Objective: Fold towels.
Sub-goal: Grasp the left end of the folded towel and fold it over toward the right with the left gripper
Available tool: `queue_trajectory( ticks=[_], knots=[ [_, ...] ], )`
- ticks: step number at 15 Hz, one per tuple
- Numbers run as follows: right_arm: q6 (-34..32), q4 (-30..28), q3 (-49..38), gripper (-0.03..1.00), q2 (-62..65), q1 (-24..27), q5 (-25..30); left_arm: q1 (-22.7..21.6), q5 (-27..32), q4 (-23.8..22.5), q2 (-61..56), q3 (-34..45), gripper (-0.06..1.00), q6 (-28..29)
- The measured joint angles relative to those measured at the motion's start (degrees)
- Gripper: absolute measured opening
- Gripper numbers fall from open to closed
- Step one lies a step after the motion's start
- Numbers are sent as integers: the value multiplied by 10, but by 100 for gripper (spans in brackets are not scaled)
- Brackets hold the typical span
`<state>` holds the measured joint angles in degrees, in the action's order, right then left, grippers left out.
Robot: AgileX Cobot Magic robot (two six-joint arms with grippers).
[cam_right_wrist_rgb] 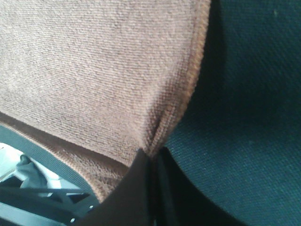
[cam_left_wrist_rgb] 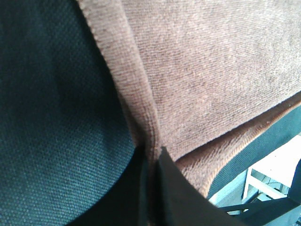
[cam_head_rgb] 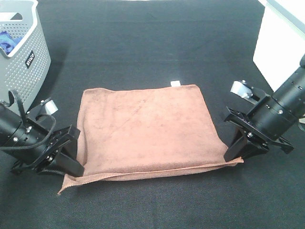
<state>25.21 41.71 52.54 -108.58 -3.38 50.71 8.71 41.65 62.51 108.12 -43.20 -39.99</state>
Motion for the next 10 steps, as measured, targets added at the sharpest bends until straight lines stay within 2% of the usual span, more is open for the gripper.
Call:
queue_trajectory(
  ticks=[2,4,7,10],
  knots=[
    [3,-2,23,0,5,0,-5,0,-6,0,-6,-19,1,7],
    [4,-5,93,0,1,0,-5,0,-27,-1,-6,-66,1,40],
    [-2,-5,267,0,-74,0,34,0,-82,-34,-1,-173,1,89],
    [-16,-7,414,0,-156,0,60,0,-89,-61,57,-274,1,96]
  ],
)
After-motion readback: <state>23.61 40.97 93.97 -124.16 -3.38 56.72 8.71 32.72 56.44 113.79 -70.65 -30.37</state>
